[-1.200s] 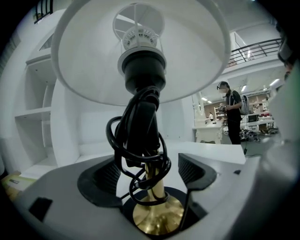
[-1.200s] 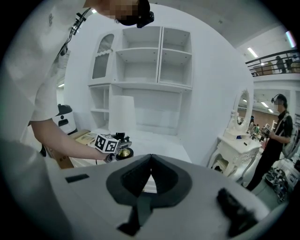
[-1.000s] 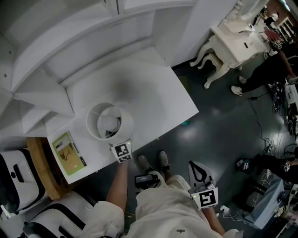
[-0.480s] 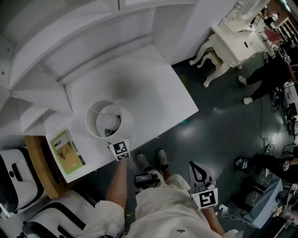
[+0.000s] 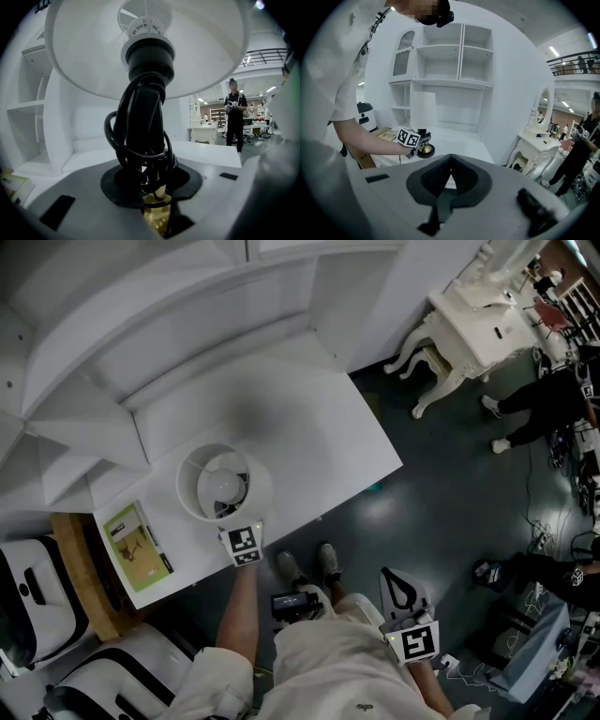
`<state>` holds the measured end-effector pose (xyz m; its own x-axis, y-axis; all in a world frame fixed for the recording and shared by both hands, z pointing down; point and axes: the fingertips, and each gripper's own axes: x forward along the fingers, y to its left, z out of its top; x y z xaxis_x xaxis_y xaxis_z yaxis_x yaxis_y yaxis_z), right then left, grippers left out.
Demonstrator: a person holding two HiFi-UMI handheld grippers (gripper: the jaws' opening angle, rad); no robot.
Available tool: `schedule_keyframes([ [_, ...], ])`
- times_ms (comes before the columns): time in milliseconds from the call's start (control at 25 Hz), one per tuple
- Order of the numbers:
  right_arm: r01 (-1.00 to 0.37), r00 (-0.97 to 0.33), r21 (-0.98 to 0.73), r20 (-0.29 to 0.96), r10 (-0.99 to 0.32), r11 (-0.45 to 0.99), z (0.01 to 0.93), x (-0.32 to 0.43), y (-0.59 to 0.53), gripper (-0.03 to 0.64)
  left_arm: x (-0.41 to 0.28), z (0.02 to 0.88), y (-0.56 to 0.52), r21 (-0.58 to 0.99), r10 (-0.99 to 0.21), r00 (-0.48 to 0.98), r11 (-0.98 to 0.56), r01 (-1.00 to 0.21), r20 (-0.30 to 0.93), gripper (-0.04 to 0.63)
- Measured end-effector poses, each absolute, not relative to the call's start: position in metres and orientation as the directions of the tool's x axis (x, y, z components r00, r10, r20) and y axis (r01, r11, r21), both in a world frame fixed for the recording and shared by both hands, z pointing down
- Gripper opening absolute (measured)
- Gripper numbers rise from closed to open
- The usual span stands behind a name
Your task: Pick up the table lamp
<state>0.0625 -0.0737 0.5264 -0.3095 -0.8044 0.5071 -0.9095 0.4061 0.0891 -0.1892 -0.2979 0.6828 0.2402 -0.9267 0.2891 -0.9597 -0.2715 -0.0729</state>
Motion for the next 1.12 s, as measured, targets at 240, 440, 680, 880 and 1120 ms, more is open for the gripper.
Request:
schedule_keyframes([
  [240, -0.910, -0.315, 0.084, 0.497, -0.808, 0.407, 0.527, 0.063, -0.074, 0.012, -0.185, 0.676, -0.292, -0.075, -0.922, 0.265, -0.297, -0.952, 0.282, 0.115],
  [440, -0.905, -0.334, 0.081, 0.474, -0.815, 0.417, 0.523, 0.062, -0.075, 0.012, -0.184, 0.658, -0.290, -0.045, -0.926, 0.266, -0.288, -0.956, 0.268, 0.115],
  [680, -0.893, -0.366, 0.091, 0.426, -0.827, 0.441, 0.511, 0.064, -0.081, 0.012, -0.183, 0.625, -0.285, -0.057, -0.927, 0.263, -0.288, -0.956, 0.268, 0.114],
  [880, -0.894, -0.380, 0.083, 0.381, -0.843, 0.441, 0.500, 0.073, -0.086, 0.012, -0.179, 0.594, -0.273, -0.039, -0.925, 0.268, -0.288, -0.957, 0.270, 0.112],
  [1120, -0.877, -0.429, 0.078, 0.315, -0.846, 0.474, 0.486, 0.078, -0.091, 0.012, -0.168, 0.554, -0.251, -0.011, -0.916, 0.289, -0.304, -0.953, 0.280, 0.110],
])
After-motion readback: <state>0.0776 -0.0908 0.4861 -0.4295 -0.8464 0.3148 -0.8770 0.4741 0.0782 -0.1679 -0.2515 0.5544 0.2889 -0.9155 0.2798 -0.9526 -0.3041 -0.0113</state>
